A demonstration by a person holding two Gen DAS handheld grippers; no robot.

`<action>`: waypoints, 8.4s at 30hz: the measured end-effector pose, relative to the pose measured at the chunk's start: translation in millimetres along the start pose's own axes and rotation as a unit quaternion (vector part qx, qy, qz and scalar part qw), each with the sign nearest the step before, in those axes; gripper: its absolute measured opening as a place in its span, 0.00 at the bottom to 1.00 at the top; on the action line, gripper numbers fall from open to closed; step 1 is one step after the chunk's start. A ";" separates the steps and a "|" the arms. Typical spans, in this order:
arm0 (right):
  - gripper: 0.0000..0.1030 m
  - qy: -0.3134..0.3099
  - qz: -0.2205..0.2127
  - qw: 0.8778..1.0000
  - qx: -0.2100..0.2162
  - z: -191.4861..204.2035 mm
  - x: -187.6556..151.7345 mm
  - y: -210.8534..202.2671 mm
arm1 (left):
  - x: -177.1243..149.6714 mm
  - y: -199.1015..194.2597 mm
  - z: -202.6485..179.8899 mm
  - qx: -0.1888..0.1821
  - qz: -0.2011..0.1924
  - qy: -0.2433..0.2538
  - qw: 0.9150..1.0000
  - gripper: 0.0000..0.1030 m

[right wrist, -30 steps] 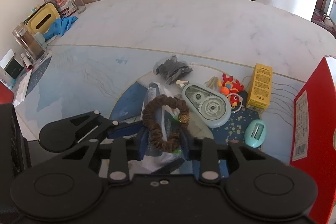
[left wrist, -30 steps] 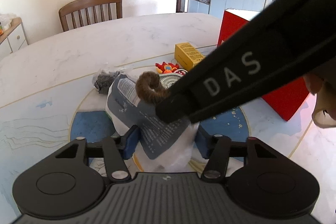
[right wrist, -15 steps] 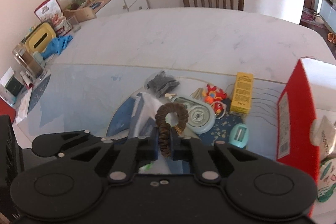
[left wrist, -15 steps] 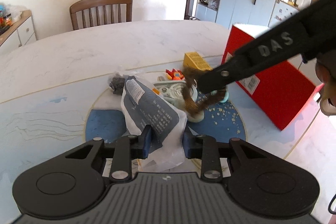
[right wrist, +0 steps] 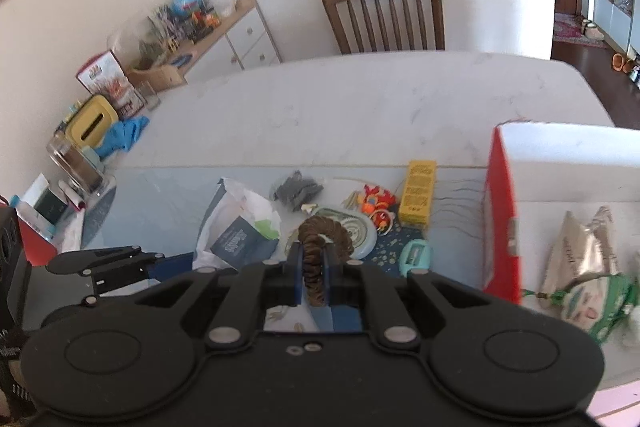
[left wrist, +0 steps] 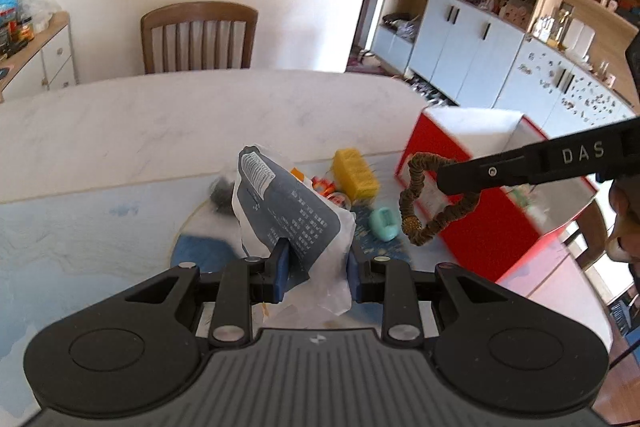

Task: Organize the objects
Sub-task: 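Carry the bracelet with the right tool while the left tool carries the white bag into the box, then open the right tool to drop the bracelet while the left tool releases the white bag, then withdraw both open tools from the box back over the mat, then grasp the teal sharpener with the right tool while the left tool grasps the pale soap bar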

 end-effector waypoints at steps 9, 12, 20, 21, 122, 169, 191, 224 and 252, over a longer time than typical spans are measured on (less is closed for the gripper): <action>0.08 0.007 -0.042 0.999 -0.007 -32.3 5.0 -49.3 | 35.1 -14.6 -48.0 -0.032 -0.028 0.035 0.998 0.27; 0.08 0.011 -0.055 0.998 -0.017 -46.9 5.3 -63.7 | 43.6 -12.3 -70.2 -0.040 -0.032 0.050 0.997 0.27; 0.08 0.031 -0.080 0.995 -0.045 -98.9 -0.3 -100.2 | 66.5 0.4 -128.2 -0.060 -0.035 0.085 0.994 0.27; 0.08 0.034 -0.082 0.995 -0.049 -107.1 -1.6 -104.7 | 68.5 3.6 -134.5 -0.062 -0.033 0.088 0.994 0.27; 0.64 0.001 -0.057 0.991 -0.124 -194.3 -42.9 -110.6 | 104.5 98.5 -227.9 -0.081 0.034 0.093 0.992 0.68; 0.96 0.003 -0.074 0.994 -0.084 -16.6 -7.3 -43.7 | 73.8 17.0 27.6 0.001 -0.020 0.006 1.000 1.00; 0.85 0.019 0.014 0.993 -0.114 2.5 -1.5 52.1 | -5.0 86.4 27.2 0.032 0.019 0.064 0.997 1.00; 0.44 0.087 0.076 0.978 -0.175 -49.0 -6.4 117.6 | -12.4 141.9 7.1 0.055 0.056 0.016 0.997 0.79; 0.26 0.103 0.051 0.982 -0.149 -44.4 -7.0 90.1 | -3.6 108.8 -0.7 0.033 0.052 0.001 0.998 0.49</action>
Point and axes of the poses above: each gripper's, at about its wrist camera, not at the fingertips, and y roughly the way its jaws point, z to its left, x to its top, the point moved 6 cm from there along y, roughly the way its jaws point, and after that the axes turned 7 degrees about z, right-handed, at the moved point
